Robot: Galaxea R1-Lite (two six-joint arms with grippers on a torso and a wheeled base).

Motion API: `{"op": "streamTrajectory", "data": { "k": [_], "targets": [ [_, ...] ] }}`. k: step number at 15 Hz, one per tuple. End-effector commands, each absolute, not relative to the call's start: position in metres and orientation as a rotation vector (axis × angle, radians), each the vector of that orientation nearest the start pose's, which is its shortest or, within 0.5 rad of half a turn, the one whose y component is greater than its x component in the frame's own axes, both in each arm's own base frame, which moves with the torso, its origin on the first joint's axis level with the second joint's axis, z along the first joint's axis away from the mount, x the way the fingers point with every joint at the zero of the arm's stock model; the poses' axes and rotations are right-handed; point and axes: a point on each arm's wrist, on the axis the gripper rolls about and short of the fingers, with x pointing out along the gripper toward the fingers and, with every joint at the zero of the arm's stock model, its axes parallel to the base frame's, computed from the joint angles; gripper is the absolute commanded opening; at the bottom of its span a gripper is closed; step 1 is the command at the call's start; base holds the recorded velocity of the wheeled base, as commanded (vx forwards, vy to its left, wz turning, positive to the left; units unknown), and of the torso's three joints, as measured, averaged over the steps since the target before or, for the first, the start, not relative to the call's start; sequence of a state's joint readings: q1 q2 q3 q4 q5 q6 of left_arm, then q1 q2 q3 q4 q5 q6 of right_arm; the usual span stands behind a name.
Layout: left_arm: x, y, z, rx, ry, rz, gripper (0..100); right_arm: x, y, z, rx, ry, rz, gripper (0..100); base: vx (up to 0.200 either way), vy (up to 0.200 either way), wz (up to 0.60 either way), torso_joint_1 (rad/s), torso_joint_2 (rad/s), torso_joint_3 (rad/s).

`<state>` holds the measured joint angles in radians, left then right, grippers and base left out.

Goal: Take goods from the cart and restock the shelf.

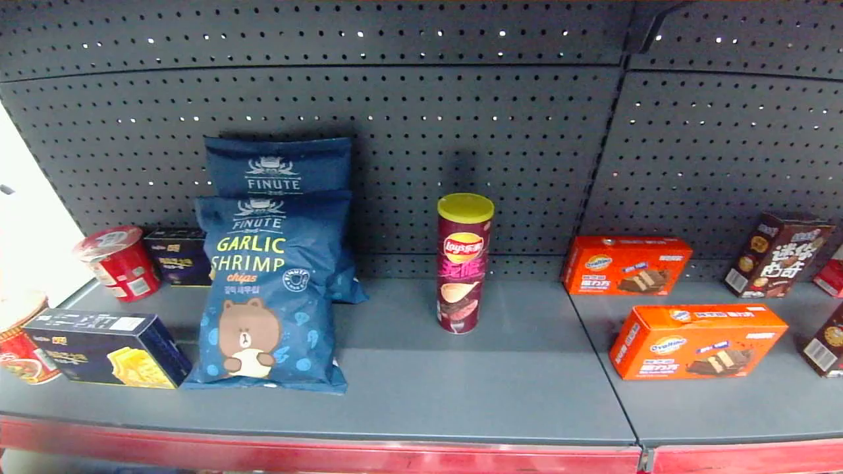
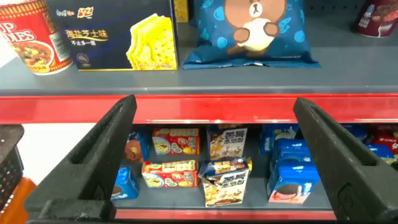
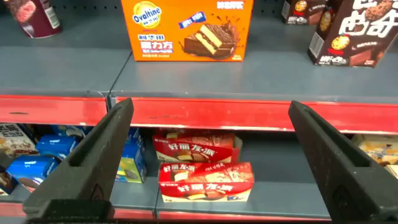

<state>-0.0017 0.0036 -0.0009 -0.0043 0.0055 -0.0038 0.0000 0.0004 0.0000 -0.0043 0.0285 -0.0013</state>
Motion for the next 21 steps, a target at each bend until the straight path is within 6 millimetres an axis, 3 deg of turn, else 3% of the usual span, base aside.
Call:
{"op": "streamTrajectory", "data": {
  "k": [1, 18, 21],
  "targets": [
    [-0.0227, 0.0002, 0.0764, -0.005, -0.003, 0.005, 100, -0.0228, 0.0007, 0.076, -0.002, -0.005, 0.029, 100, 0.0, 0.0, 0.6, -0.012, 0.0, 0.002],
    [-0.0226, 0.0001, 0.0763, -0.005, 0.0, 0.003, 100, -0.0228, 0.0007, 0.0758, 0.0, -0.003, 0.026, 100, 0.0, 0.0, 0.6, 0.004, 0.0, 0.004],
    [-0.0226, 0.0001, 0.0765, -0.005, -0.002, 0.003, 100, -0.0228, 0.0006, 0.0758, 0.0, -0.003, 0.028, 100, 0.0, 0.0, 0.0, 0.0, 0.0, 0.0]
  ]
}}
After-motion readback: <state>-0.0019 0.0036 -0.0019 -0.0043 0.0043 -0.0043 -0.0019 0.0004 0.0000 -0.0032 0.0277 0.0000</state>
